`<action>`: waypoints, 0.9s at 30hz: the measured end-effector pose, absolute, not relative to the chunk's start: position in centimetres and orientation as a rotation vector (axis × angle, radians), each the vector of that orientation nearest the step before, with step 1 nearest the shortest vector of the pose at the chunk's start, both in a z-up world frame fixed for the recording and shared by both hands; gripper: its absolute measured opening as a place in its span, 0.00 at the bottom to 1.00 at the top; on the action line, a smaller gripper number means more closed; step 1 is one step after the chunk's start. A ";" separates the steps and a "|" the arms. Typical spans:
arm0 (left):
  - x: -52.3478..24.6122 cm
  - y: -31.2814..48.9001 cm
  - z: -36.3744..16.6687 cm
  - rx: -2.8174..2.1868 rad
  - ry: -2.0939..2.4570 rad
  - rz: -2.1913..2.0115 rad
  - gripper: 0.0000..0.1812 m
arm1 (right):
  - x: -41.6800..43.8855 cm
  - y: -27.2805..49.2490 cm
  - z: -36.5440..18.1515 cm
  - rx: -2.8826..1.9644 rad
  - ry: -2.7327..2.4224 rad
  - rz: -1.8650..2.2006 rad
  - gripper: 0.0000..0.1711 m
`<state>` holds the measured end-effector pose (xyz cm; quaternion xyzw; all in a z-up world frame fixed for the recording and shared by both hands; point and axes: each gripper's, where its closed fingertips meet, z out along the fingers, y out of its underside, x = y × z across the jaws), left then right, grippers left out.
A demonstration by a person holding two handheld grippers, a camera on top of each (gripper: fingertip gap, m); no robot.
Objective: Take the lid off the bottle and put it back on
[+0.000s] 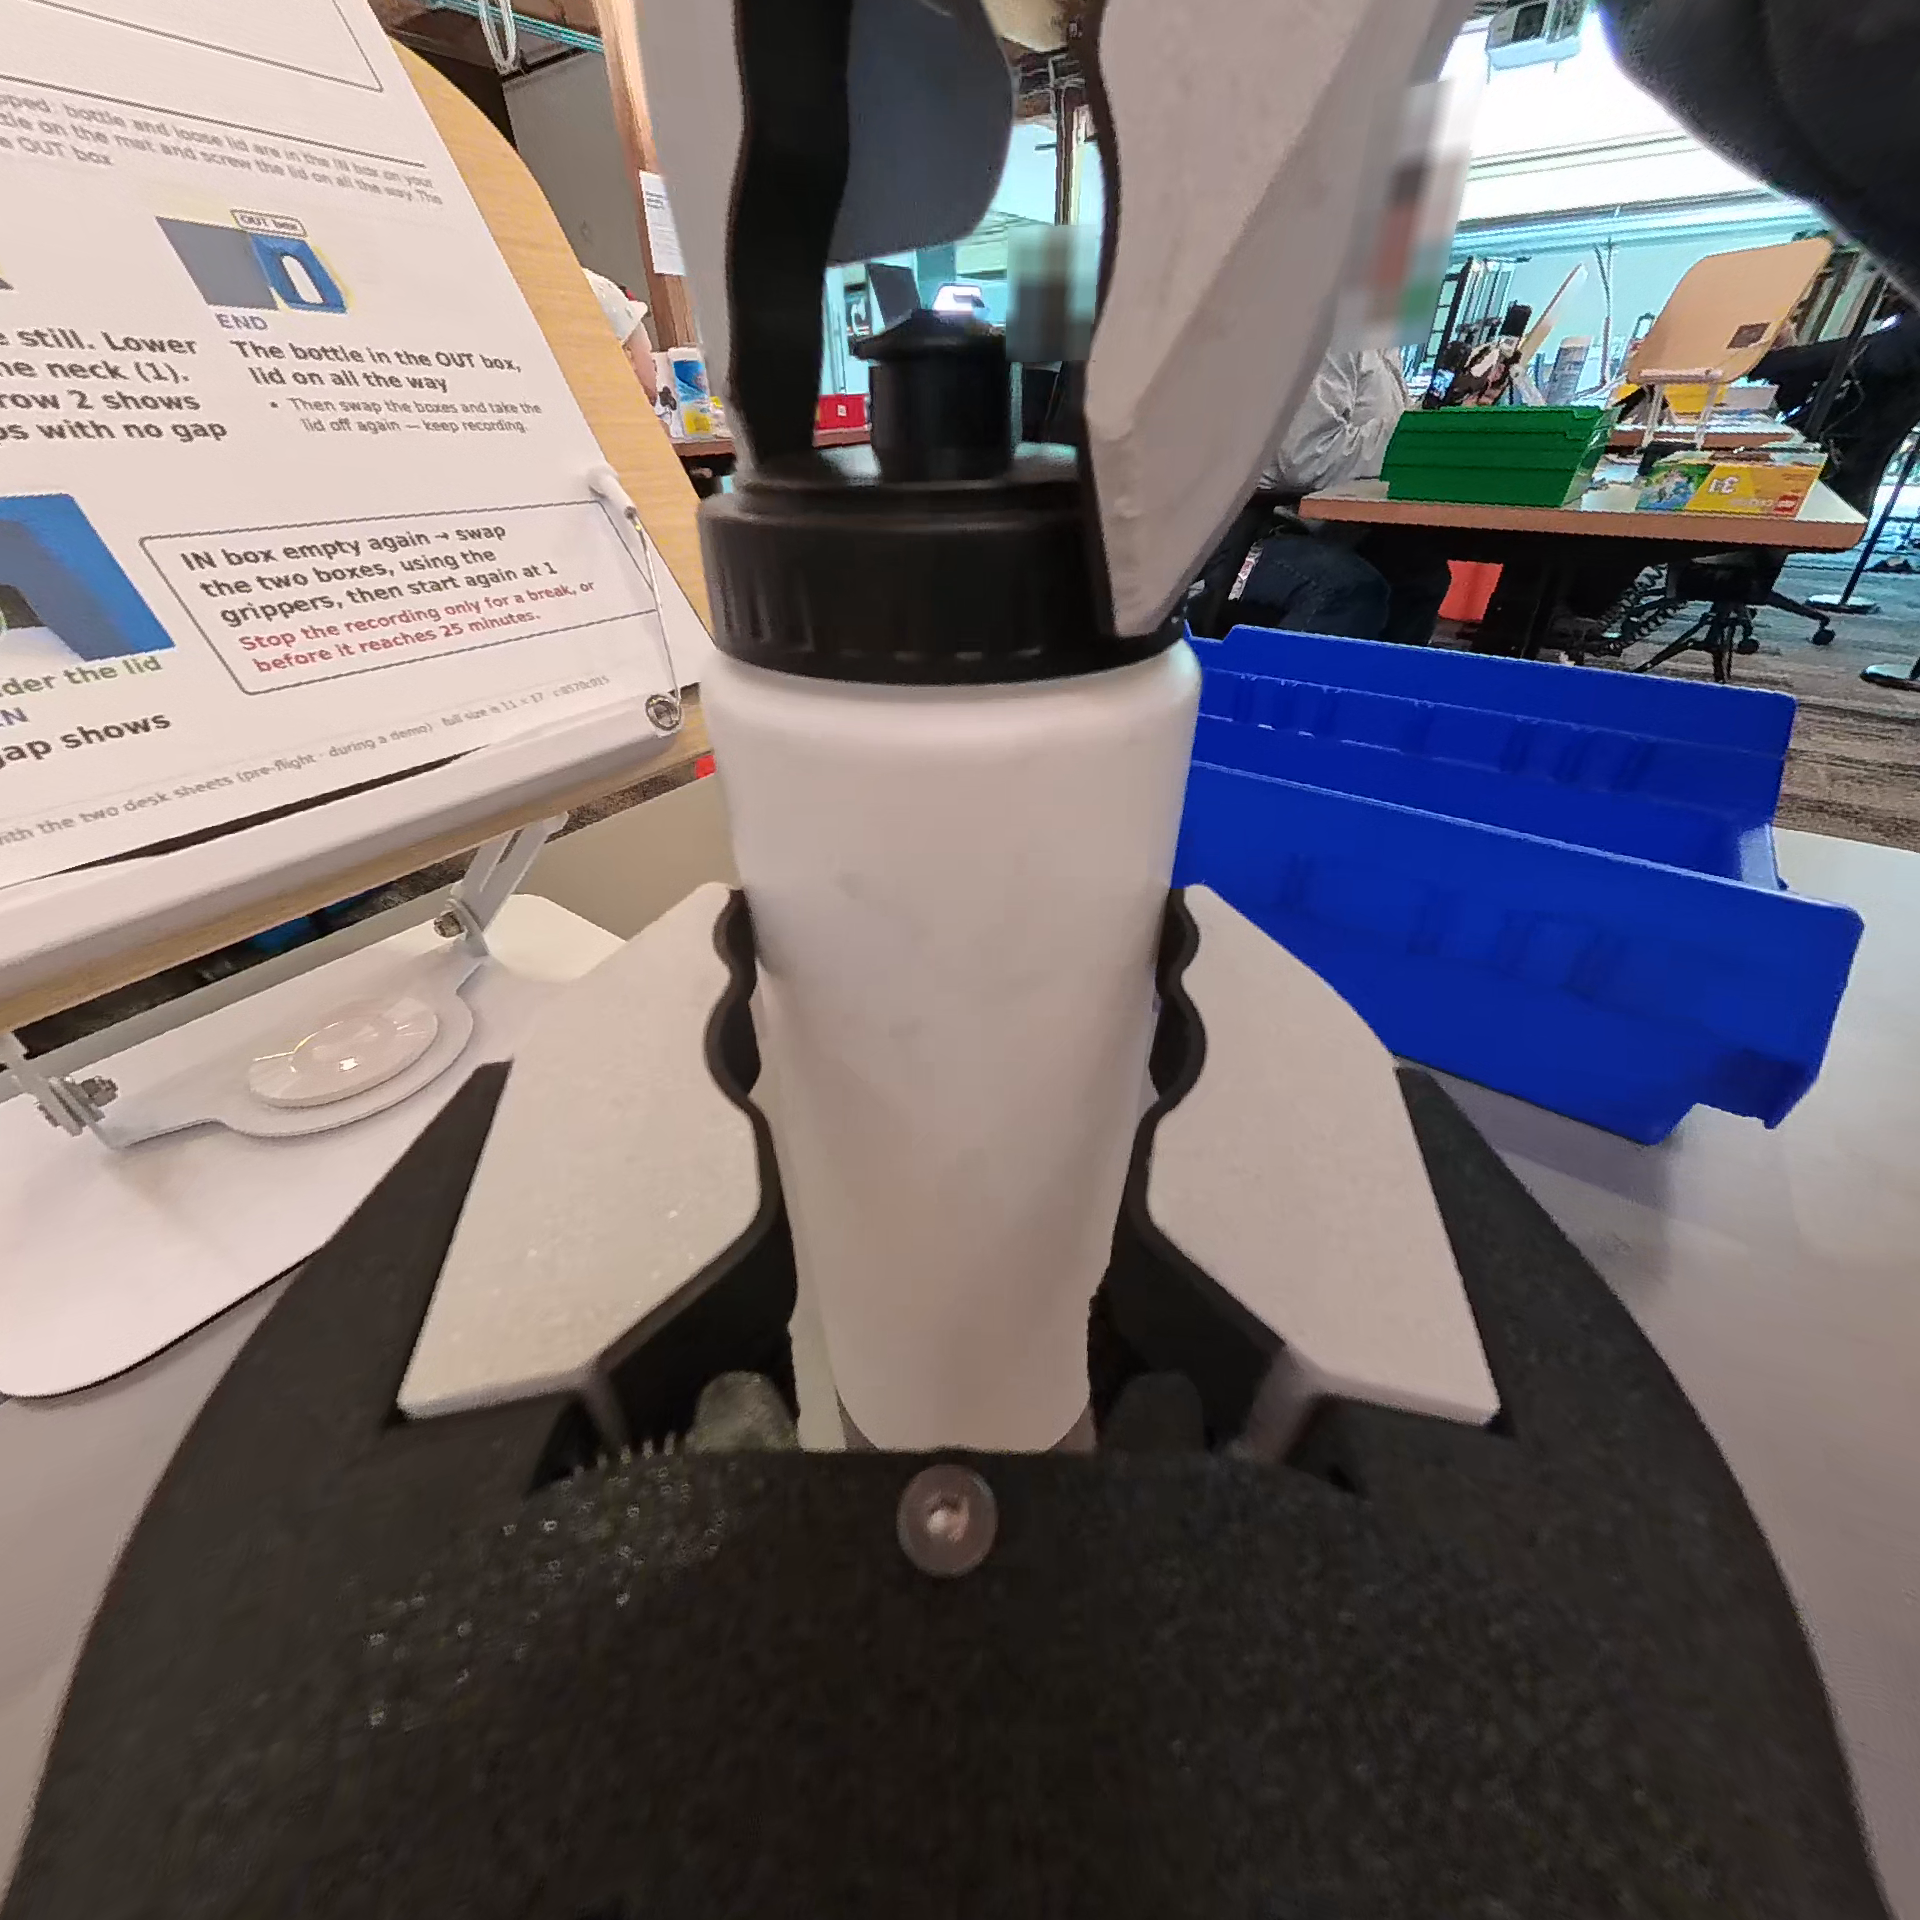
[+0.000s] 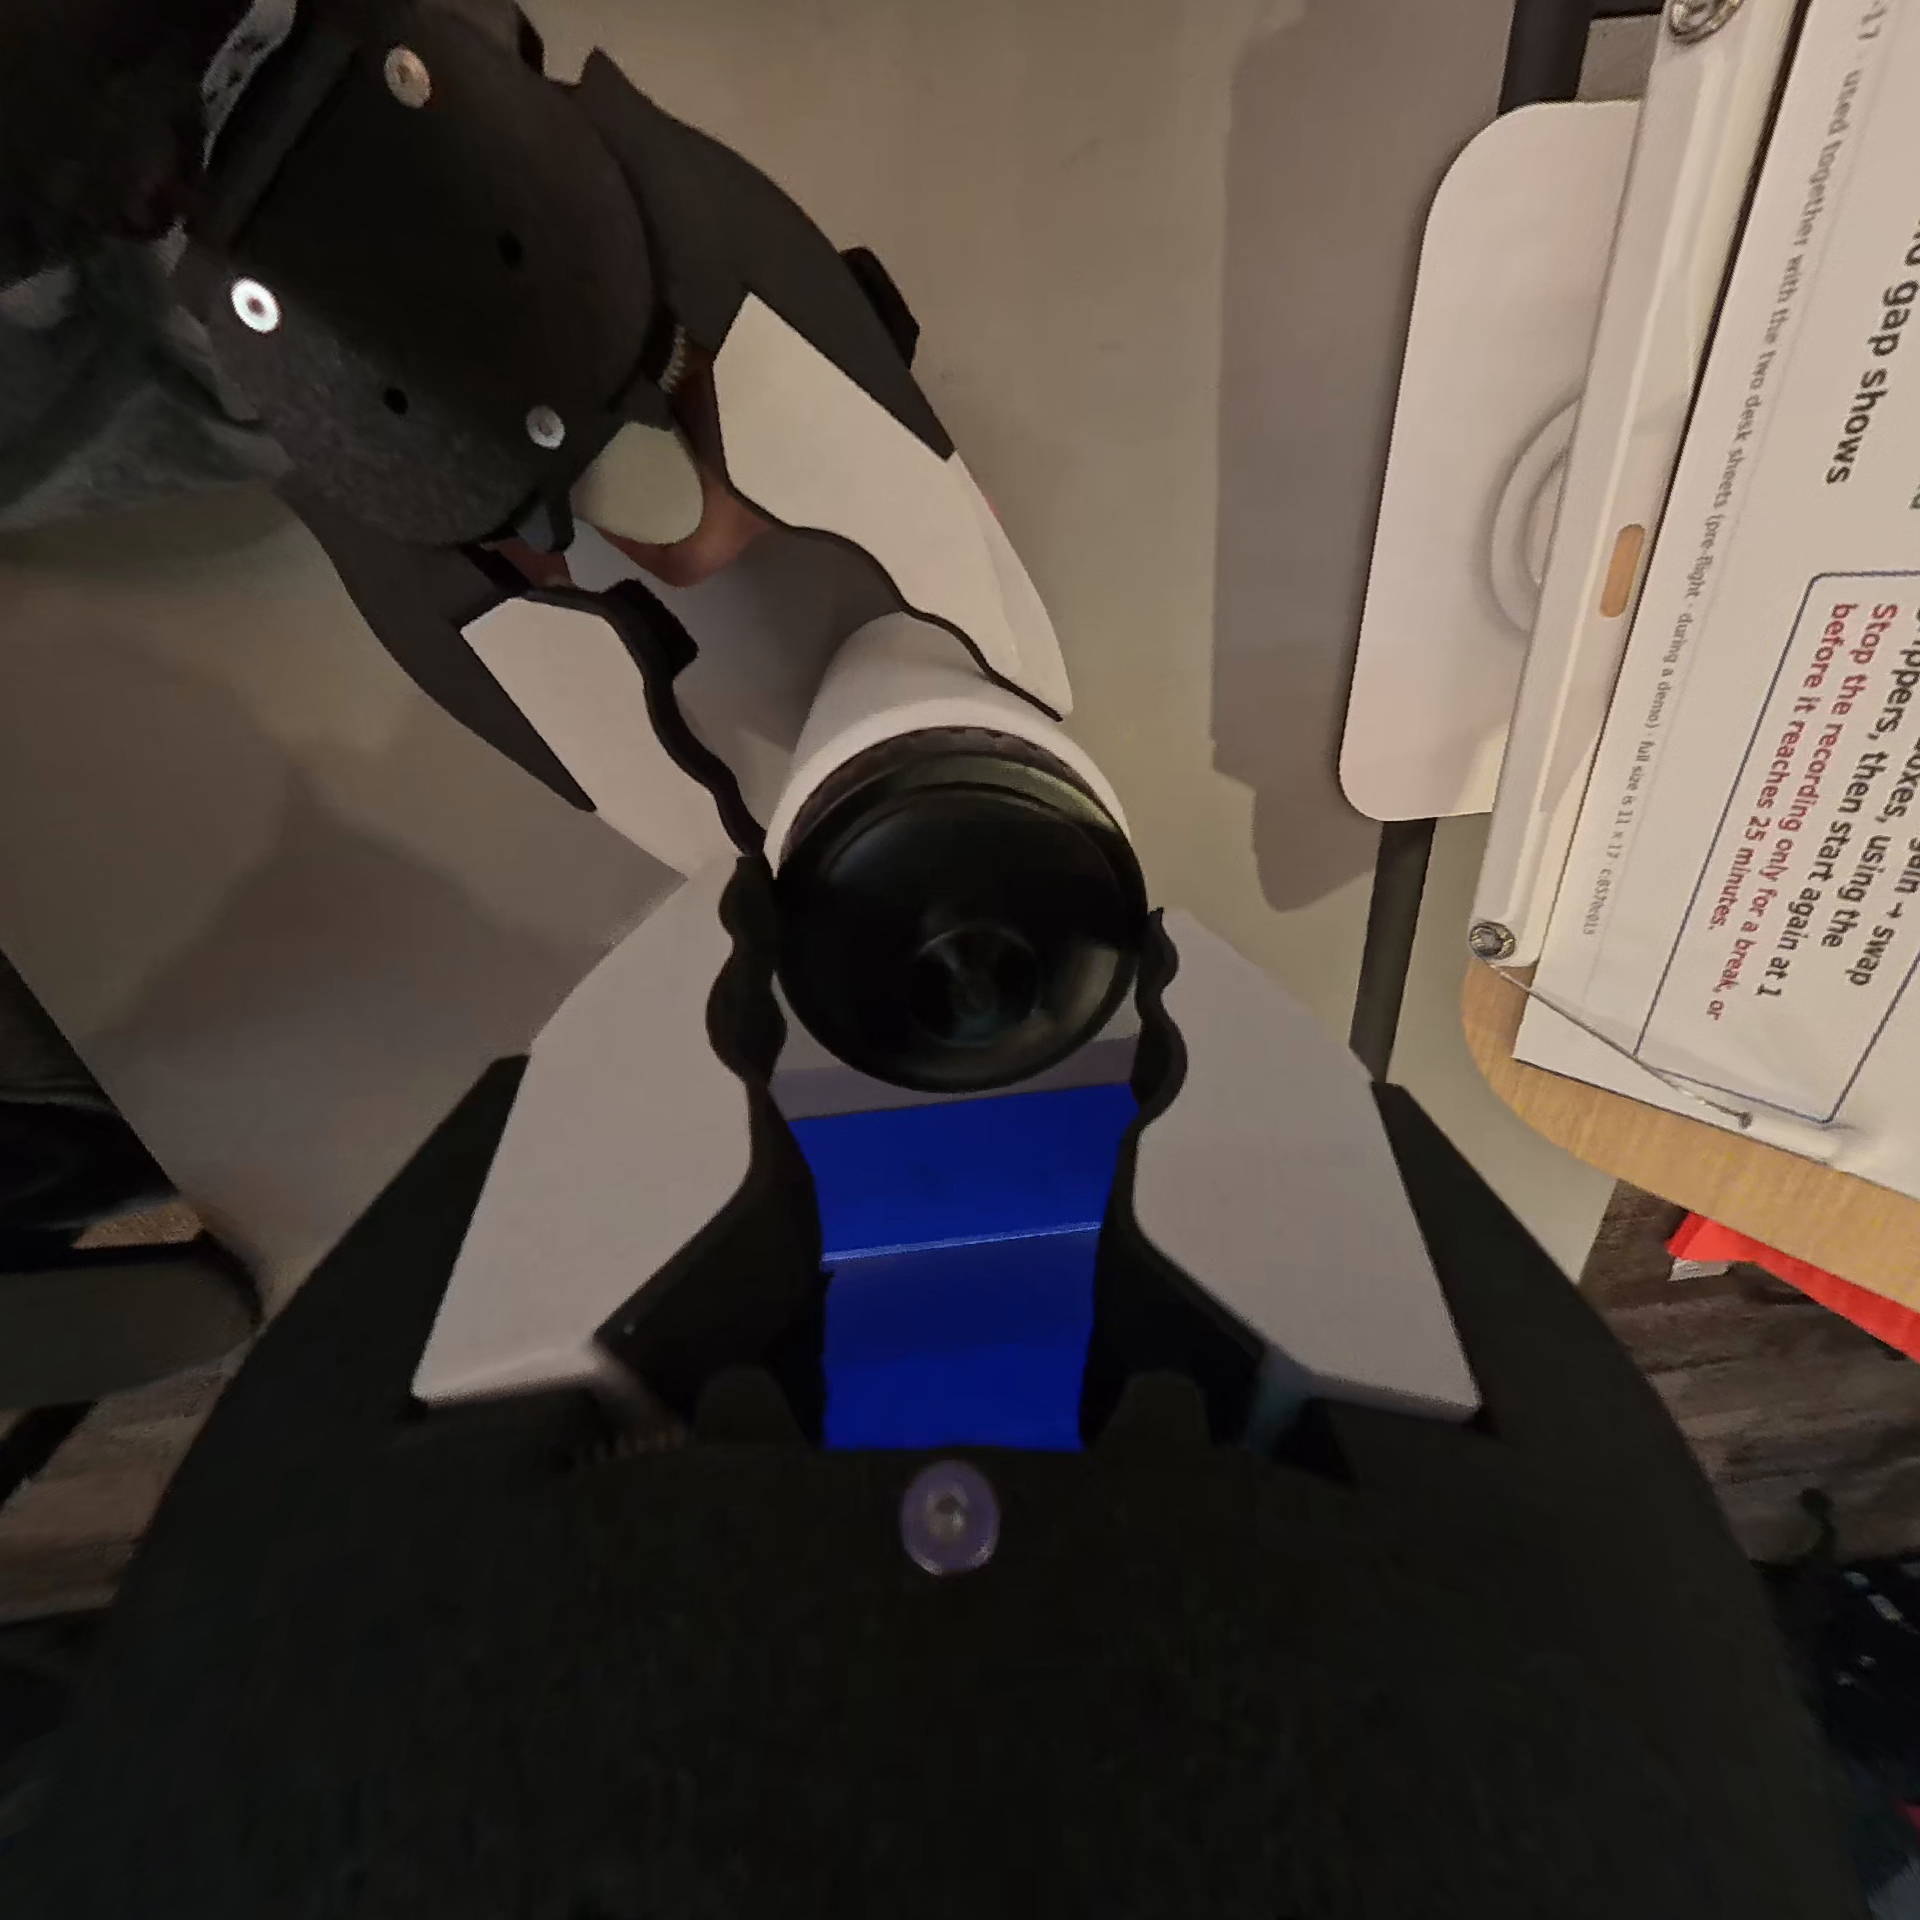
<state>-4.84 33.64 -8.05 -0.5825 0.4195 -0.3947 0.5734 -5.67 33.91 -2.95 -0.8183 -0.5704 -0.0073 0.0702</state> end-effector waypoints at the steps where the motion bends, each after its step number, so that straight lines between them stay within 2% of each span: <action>1: -4.8 33.6 -8.0 -1.367 0.982 -0.927 0.41 | -5.7 33.9 -2.9 -2.456 -1.729 -0.024 0.39; 6: -4.5 33.4 -8.1 -1.364 0.997 -0.973 0.41 | -6.2 34.0 -2.8 -2.259 -1.911 -0.083 0.36; 7: -4.3 33.2 -8.0 -1.364 1.001 -1.004 0.41 | -7.0 33.8 -2.5 -2.133 -1.999 -0.120 0.29; 8: -4.1 32.9 -8.1 -1.344 1.021 -0.996 0.41 | -7.7 33.8 -2.2 -2.061 -2.036 -0.167 0.18; 9: -3.8 32.5 -8.1 -1.336 1.034 -0.983 0.41 | -9.0 32.8 -1.8 -2.002 -2.094 -0.081 0.00; 11: -3.7 32.6 -8.1 -1.343 1.017 -0.971 0.41 | -8.2 32.1 -2.9 -2.076 -2.178 -0.126 0.00; 15: -4.1 32.7 -8.0 -1.348 0.995 -0.979 0.41 | -8.8 32.6 0.1 -2.124 -1.999 -0.010 0.07; 18: -4.1 32.8 -8.0 -1.350 0.987 -0.984 0.41 | -7.7 33.6 2.2 -2.146 -1.797 0.020 0.18; 22: -4.1 32.7 -7.9 -1.339 0.973 -0.986 0.41 | -5.6 33.0 1.6 -2.253 -1.544 0.117 0.39; 25: -4.9 33.2 -7.9 -1.368 0.921 -0.947 0.41 | -4.2 32.3 0.3 -2.279 -1.370 0.129 0.49; 27: -5.6 33.3 -7.0 -1.363 0.872 -0.957 0.47 | -3.4 31.4 -0.7 -2.321 -1.275 0.165 0.51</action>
